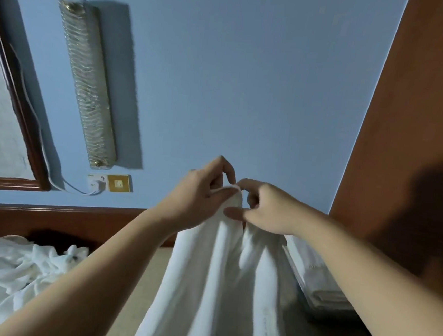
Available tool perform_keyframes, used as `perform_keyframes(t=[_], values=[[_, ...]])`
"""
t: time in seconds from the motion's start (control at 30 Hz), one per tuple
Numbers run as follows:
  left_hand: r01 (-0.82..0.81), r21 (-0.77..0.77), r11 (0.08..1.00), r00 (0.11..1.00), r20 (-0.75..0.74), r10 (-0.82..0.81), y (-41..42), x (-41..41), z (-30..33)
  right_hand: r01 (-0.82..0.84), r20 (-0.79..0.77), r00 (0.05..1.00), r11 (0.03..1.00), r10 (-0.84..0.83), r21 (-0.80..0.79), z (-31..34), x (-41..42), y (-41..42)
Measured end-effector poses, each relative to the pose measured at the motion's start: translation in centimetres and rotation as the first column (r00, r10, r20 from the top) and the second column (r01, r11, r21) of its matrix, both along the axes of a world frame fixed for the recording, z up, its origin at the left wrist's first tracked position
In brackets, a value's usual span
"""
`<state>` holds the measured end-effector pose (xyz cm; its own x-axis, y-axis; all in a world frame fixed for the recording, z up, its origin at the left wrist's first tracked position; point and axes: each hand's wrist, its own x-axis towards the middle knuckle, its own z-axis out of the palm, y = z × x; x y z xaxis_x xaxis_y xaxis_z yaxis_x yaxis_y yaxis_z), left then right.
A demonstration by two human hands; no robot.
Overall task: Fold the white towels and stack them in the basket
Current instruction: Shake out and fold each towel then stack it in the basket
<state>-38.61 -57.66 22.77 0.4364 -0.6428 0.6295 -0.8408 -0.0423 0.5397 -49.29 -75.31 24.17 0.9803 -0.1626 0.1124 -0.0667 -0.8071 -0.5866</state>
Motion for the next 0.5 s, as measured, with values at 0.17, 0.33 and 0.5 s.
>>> perform_keyframes(t=[0.17, 0.33, 0.5], values=[[-0.063, -0.082, 0.995, 0.994, -0.093, 0.055, 0.9, 0.7, -1.1, -0.042, -0.018, 0.999, 0.999, 0.042, -0.004, 1.2, 0.0, -0.3], [-0.157, 0.162, 0.974, 0.972, -0.148, 0.182, 2.0, 2.1, -4.1, -0.042, 0.123, 0.991, 0.988, 0.061, -0.151, 2.2, 0.0, 0.4], [-0.078, 0.156, 0.985, 0.885, -0.443, 0.141, 3.0, 1.7, -8.5, -0.034, 0.227, 0.969, 0.967, 0.093, -0.252, 4.0, -1.1, 0.7]])
